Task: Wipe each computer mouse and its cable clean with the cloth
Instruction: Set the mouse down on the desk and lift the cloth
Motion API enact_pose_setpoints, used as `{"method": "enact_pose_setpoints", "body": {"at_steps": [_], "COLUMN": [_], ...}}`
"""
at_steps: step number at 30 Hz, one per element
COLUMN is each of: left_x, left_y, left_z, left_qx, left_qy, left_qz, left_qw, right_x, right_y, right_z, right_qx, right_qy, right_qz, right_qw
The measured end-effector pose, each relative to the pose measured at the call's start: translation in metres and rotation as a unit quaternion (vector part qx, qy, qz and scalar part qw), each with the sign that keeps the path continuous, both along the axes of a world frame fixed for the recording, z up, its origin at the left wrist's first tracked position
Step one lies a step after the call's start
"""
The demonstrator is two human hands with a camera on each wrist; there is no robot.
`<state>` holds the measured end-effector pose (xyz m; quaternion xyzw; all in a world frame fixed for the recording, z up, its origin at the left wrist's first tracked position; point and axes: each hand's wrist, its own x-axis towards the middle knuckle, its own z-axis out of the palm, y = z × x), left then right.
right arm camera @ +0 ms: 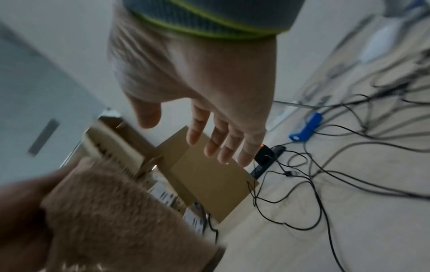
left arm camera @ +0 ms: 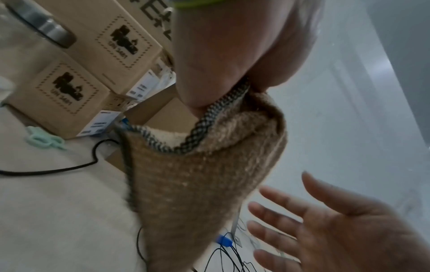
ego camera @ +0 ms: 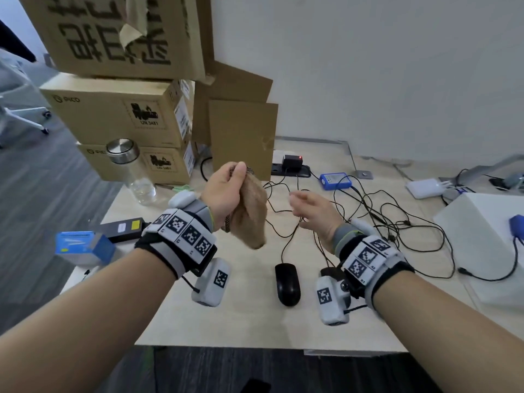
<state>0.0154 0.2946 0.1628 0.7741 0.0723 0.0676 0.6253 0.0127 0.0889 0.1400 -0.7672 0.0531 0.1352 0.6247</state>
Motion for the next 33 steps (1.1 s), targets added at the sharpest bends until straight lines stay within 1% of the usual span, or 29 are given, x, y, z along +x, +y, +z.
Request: {"method": "enact_pose_setpoints", "body": {"at_steps": [2, 4, 6, 7, 9, 10, 11, 12, 13, 14, 15, 16, 17, 18, 19, 20, 21, 22, 24, 26, 27, 28, 29, 31, 32, 33], "left_x": [0.001, 0.000, 0.001, 0.000, 0.003, 0.005, 0.007, 0.008, 0.008, 0.005, 0.001, 0.002, 0.003, 0.005, 0.007, 0.011, 0.012, 0.013, 0.013, 0.016, 0.014, 0.015, 0.014, 0.010, 0.009, 0.008], "left_y": [-0.004, -0.005, -0.003, 0.000, 0.008, 0.013, 0.019, 0.026, 0.033, 0.036, 0.037, 0.041, 0.043, 0.046, 0.048, 0.053, 0.055, 0.060, 0.067, 0.071, 0.070, 0.069, 0.068, 0.063, 0.062, 0.059], "left_z": [0.004, 0.011, 0.018, 0.022, 0.021, 0.019, 0.015, 0.007, 0.000, -0.006, -0.008, -0.016, -0.021, -0.027, -0.031, -0.037, -0.039, -0.045, -0.052, -0.061, -0.061, -0.062, -0.060, -0.053, -0.053, -0.050], "left_qx": [0.025, -0.004, -0.061, -0.083, -0.092, -0.066, -0.022, 0.049, 0.129, 0.207, 0.263, 0.289, 0.280, 0.233, 0.149, 0.054, -0.026, -0.087, -0.151, -0.155, -0.134, -0.108, -0.070, 0.010, 0.071, 0.153], "left_qy": [-0.007, 0.010, 0.034, 0.046, 0.061, 0.070, 0.078, 0.085, 0.088, 0.096, 0.113, 0.136, 0.173, 0.221, 0.278, 0.330, 0.366, 0.383, 0.372, 0.329, 0.312, 0.290, 0.275, 0.235, 0.211, 0.191], "left_qz": [-0.036, -0.083, -0.116, -0.118, -0.107, -0.098, -0.088, -0.082, -0.079, -0.088, -0.101, -0.111, -0.118, -0.119, -0.112, -0.105, -0.095, -0.086, -0.073, -0.052, -0.032, -0.013, -0.010, -0.062, -0.097, -0.128], "left_qw": [0.999, 0.996, 0.991, 0.988, 0.988, 0.991, 0.993, 0.992, 0.984, 0.970, 0.953, 0.941, 0.937, 0.940, 0.942, 0.937, 0.925, 0.916, 0.913, 0.930, 0.940, 0.951, 0.959, 0.970, 0.970, 0.961], "right_x": [0.000, 0.000, 0.001, 0.002, 0.004, 0.005, 0.006, 0.007, 0.008, 0.009, 0.009, 0.010, 0.011, 0.013, 0.013, 0.016, 0.018, 0.020, 0.021, 0.021, 0.020, 0.020, 0.020, 0.021, 0.020, 0.017], "right_y": [0.012, 0.021, 0.027, 0.030, 0.031, 0.030, 0.029, 0.028, 0.027, 0.025, 0.024, 0.024, 0.023, 0.022, 0.022, 0.021, 0.019, 0.017, 0.013, 0.012, 0.013, 0.013, 0.013, 0.015, 0.016, 0.018], "right_z": [-0.006, -0.011, -0.011, -0.010, -0.011, -0.012, -0.012, -0.012, -0.011, -0.009, -0.007, -0.006, -0.005, -0.005, -0.005, -0.006, -0.008, -0.013, -0.019, -0.026, -0.028, -0.029, -0.030, -0.030, -0.032, -0.029], "right_qx": [-0.064, -0.080, -0.065, -0.052, -0.006, 0.031, 0.071, 0.109, 0.136, 0.155, 0.168, 0.178, 0.182, 0.182, 0.177, 0.165, 0.151, 0.132, 0.081, 0.001, -0.044, -0.090, -0.129, -0.171, -0.178, -0.188], "right_qy": [-0.033, -0.040, -0.014, 0.003, 0.020, 0.026, 0.036, 0.051, 0.067, 0.076, 0.083, 0.088, 0.091, 0.089, 0.087, 0.084, 0.080, 0.077, 0.066, 0.052, 0.043, 0.029, 0.015, -0.014, -0.026, -0.039], "right_qz": [0.097, 0.163, 0.188, 0.190, 0.170, 0.150, 0.129, 0.110, 0.094, 0.080, 0.074, 0.070, 0.066, 0.058, 0.045, 0.027, 0.010, -0.008, -0.028, -0.028, -0.033, -0.043, -0.051, -0.051, -0.032, 0.004], "right_qw": [0.993, 0.983, 0.980, 0.980, 0.985, 0.988, 0.988, 0.987, 0.984, 0.982, 0.979, 0.978, 0.977, 0.978, 0.979, 0.982, 0.985, 0.988, 0.994, 0.998, 0.998, 0.995, 0.990, 0.984, 0.983, 0.981]}}
